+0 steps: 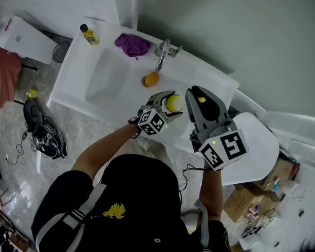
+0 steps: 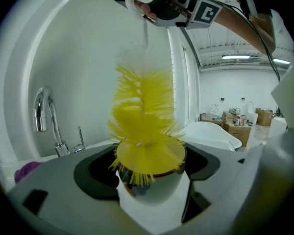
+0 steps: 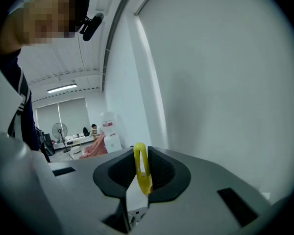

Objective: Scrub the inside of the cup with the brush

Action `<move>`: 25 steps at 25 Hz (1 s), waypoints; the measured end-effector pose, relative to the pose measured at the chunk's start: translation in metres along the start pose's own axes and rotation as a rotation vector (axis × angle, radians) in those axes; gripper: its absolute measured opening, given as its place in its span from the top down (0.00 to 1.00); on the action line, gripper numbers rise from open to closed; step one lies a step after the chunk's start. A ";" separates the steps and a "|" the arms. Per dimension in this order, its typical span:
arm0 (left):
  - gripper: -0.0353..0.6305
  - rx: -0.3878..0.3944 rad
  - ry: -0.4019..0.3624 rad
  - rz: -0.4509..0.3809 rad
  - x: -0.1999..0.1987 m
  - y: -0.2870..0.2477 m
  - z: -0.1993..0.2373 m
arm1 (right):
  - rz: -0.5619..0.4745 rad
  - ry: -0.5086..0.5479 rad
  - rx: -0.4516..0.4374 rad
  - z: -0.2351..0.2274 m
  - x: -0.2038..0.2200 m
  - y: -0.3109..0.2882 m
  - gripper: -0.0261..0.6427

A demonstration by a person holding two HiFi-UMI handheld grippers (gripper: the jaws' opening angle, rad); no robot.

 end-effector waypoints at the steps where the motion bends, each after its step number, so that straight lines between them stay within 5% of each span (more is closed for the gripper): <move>1: 0.34 -0.003 0.004 -0.008 -0.002 0.001 0.000 | 0.003 -0.001 0.000 0.000 0.001 -0.001 0.85; 15: 0.34 0.000 0.009 -0.082 -0.027 0.007 0.000 | 0.063 -0.010 0.022 -0.014 0.036 -0.018 0.85; 21: 0.34 -0.024 0.031 -0.053 -0.016 0.012 0.008 | 0.073 0.008 0.098 -0.036 0.045 -0.007 0.85; 25: 0.34 -0.057 0.038 -0.034 -0.011 0.015 0.027 | 0.101 0.000 0.066 -0.024 0.051 0.008 0.85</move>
Point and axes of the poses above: the fingertips, and each gripper's own axes: y backward along the fingers, z to its left, x out of its underside, the point moved 8 cm from there along y, backward along the fingers, and after that the axes turned 3 degrees about x, right-handed, at the moved point
